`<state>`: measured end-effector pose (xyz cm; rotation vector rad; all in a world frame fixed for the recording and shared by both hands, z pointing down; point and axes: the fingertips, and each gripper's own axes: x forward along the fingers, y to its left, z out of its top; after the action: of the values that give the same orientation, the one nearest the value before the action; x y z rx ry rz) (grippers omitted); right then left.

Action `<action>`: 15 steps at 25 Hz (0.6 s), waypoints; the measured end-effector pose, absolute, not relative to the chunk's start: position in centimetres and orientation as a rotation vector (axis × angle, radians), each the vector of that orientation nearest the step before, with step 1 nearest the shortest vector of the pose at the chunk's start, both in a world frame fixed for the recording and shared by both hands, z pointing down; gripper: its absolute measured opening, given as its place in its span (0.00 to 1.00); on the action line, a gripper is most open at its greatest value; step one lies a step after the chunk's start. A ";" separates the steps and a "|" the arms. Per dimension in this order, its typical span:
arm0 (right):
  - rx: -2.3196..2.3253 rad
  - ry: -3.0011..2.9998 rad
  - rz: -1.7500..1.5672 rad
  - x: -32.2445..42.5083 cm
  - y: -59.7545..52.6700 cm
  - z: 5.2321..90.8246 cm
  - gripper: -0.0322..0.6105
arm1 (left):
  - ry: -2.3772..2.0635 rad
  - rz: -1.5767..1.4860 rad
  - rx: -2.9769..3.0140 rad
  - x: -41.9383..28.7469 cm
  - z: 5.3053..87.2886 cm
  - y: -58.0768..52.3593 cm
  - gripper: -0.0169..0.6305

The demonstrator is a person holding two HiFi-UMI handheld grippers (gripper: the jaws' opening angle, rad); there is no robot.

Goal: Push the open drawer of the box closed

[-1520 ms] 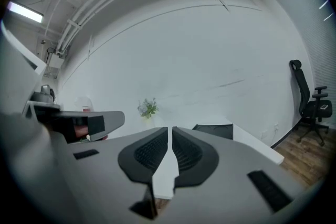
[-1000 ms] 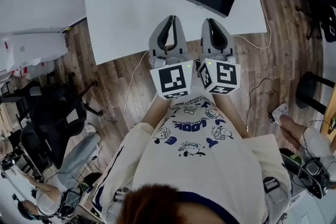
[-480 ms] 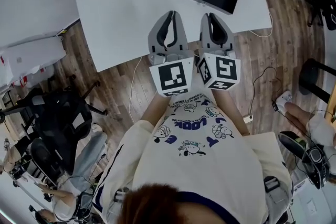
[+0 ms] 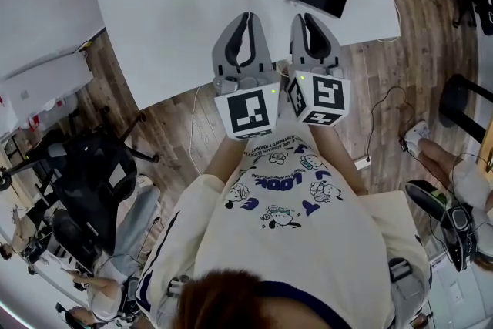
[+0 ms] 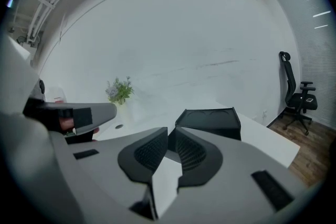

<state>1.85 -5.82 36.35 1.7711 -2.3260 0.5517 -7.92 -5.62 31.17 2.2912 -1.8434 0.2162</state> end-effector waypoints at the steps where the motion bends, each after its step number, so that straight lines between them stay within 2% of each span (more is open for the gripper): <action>1: 1.758 -2.327 0.557 1.8 -6.1 36.6 0.12 | -1.841 0.222 2.287 -7.9 31.4 -5.8 0.06; 15: 1.665 -2.274 0.667 1.4 -8.5 41.2 0.12 | -1.767 0.304 2.251 -7.5 35.5 -8.1 0.06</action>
<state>1.43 -8.46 41.22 1.6654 -2.2744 0.6673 -7.47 -8.15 35.52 2.2506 -1.7673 0.3039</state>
